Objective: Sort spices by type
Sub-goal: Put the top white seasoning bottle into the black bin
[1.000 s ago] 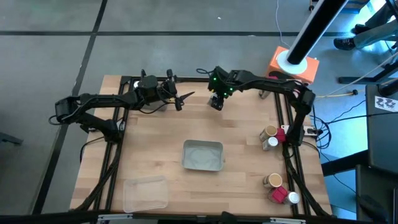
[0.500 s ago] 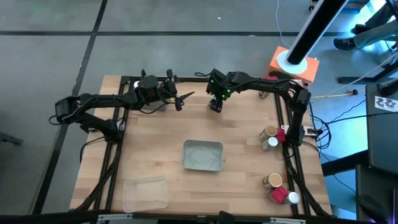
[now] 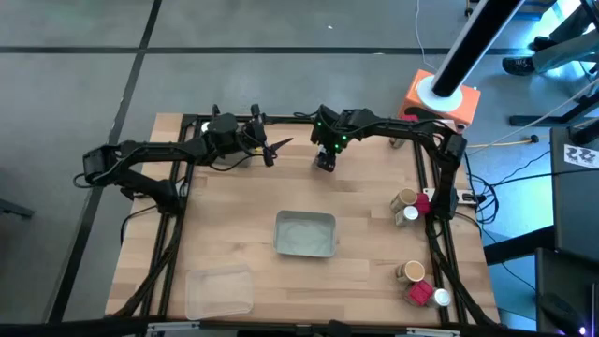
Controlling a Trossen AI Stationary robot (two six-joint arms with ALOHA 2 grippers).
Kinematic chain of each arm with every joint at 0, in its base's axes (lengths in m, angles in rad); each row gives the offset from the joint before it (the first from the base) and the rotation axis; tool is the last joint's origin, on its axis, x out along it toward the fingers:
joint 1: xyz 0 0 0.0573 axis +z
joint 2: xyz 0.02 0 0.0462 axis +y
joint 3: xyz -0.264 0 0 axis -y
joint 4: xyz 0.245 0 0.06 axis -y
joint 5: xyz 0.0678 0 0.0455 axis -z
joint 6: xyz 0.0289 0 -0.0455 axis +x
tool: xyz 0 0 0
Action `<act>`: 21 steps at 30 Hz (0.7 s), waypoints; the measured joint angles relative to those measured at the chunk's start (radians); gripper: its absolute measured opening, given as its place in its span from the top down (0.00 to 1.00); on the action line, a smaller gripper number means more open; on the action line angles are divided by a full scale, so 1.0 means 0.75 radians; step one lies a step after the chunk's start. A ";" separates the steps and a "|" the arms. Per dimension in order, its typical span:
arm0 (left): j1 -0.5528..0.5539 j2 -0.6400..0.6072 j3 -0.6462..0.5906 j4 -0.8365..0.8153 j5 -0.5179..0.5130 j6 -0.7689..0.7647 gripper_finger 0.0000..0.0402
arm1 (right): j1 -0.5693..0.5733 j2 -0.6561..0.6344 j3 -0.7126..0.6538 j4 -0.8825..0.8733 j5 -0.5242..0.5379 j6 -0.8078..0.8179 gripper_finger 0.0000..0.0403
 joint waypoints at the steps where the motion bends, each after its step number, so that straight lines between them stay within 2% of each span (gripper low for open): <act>1: 0.000 0.000 0.000 0.000 0.000 0.000 0.36 | 0.000 0.002 0.000 0.002 0.000 -0.003 0.45; 18: 0.000 0.000 0.000 0.000 0.000 0.000 0.36 | 0.003 0.006 0.000 0.070 -0.020 -0.027 0.45; 21: 0.000 0.000 0.000 -0.001 0.000 0.000 0.36 | 0.008 0.006 0.000 0.074 -0.020 -0.025 0.42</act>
